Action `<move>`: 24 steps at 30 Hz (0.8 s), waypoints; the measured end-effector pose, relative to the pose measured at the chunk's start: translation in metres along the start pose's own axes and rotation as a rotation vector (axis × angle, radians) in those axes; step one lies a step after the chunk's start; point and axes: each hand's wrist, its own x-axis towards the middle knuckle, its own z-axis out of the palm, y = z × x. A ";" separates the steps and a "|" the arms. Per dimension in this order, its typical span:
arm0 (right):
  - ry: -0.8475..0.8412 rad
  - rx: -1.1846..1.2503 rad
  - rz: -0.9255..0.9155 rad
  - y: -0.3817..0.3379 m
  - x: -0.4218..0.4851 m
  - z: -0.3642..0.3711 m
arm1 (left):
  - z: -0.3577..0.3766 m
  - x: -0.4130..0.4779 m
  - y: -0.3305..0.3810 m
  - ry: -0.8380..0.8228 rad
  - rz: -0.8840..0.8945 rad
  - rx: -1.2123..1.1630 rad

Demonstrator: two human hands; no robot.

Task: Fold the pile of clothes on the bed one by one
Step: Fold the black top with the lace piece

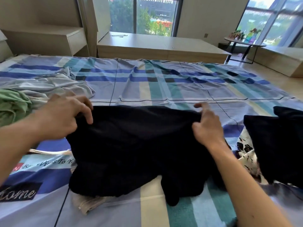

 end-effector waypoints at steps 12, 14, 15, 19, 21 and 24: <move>-0.515 -0.166 -0.561 -0.021 -0.044 0.052 | 0.081 -0.009 0.089 -0.147 -0.008 0.167; -0.447 -0.144 -0.494 -0.016 -0.038 0.056 | 0.081 -0.009 0.091 -0.093 -0.043 0.097; -0.407 -0.126 -0.446 -0.016 -0.034 0.056 | 0.079 -0.009 0.091 -0.072 -0.057 0.047; -0.369 -0.244 -0.367 -0.007 -0.020 0.059 | 0.063 -0.007 0.077 -0.066 -0.017 -0.137; -0.294 -0.275 -0.401 -0.003 -0.019 0.064 | 0.046 -0.004 0.068 -0.019 0.069 -0.195; -0.023 -0.073 -0.333 -0.007 -0.009 0.059 | 0.012 -0.004 0.057 0.110 0.133 -0.300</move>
